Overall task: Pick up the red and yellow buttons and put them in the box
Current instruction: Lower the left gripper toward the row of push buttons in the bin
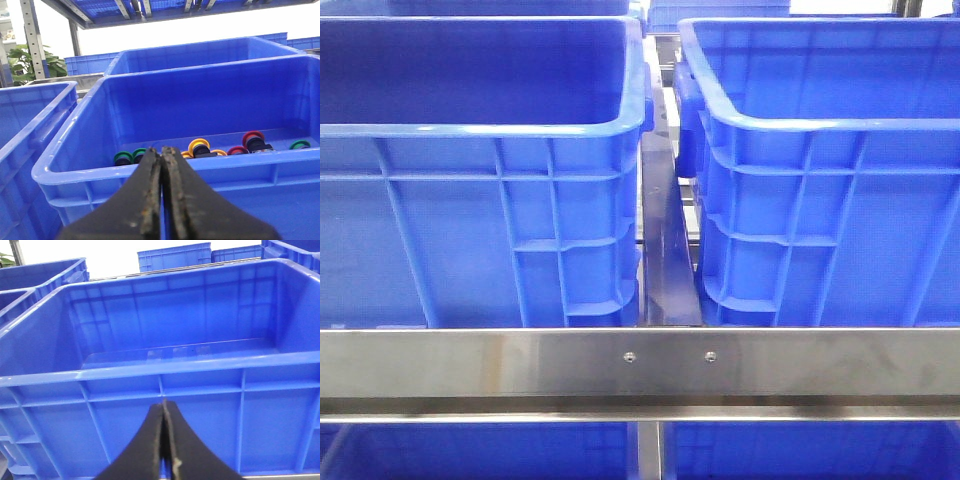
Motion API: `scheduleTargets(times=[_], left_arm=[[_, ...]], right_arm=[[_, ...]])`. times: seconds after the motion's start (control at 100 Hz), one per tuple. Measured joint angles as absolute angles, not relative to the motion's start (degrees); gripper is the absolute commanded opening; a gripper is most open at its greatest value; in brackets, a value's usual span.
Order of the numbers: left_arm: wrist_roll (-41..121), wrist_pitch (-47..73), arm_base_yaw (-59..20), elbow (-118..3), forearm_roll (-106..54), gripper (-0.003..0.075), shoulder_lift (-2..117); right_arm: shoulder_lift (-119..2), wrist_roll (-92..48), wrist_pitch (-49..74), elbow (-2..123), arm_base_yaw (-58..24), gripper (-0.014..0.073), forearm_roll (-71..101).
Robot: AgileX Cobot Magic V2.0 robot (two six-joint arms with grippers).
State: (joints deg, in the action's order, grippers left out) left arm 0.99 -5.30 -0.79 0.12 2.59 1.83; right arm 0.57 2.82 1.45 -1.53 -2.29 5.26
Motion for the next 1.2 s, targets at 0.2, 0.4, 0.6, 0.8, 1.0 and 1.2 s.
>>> scheduleTargets(times=[0.2,0.4,0.6,0.8,1.0,1.2], left_arm=[[0.99,-5.3,-0.79,0.12,2.59,-0.0019,1.83],[0.99,-5.85,-0.79,0.12,2.59,-0.0019,1.83],[0.99,-1.32,-0.79,-1.83,2.59,-0.0019,1.83],[0.99,11.01,-0.79,-15.56,2.56,-0.0019,6.06],[0.99,24.33,-0.79,-33.06,2.46,-0.0019,17.45],[0.99,37.48,-0.79,-47.22,2.47,-0.0019,31.23]], right_arm=[[0.57,2.82,1.45,-1.53,-2.29,-0.0067,5.26],[0.57,2.82,1.45,-1.53,-2.29,-0.0067,5.26],[0.57,2.82,1.45,-1.53,-2.29,-0.0067,5.26],[0.57,2.82,1.45,-1.53,-2.29,-0.0067,5.26],[0.57,2.82,1.45,-1.53,-2.29,-0.0067,5.26],[0.57,2.82,1.45,-1.53,-2.29,-0.0067,5.26]])
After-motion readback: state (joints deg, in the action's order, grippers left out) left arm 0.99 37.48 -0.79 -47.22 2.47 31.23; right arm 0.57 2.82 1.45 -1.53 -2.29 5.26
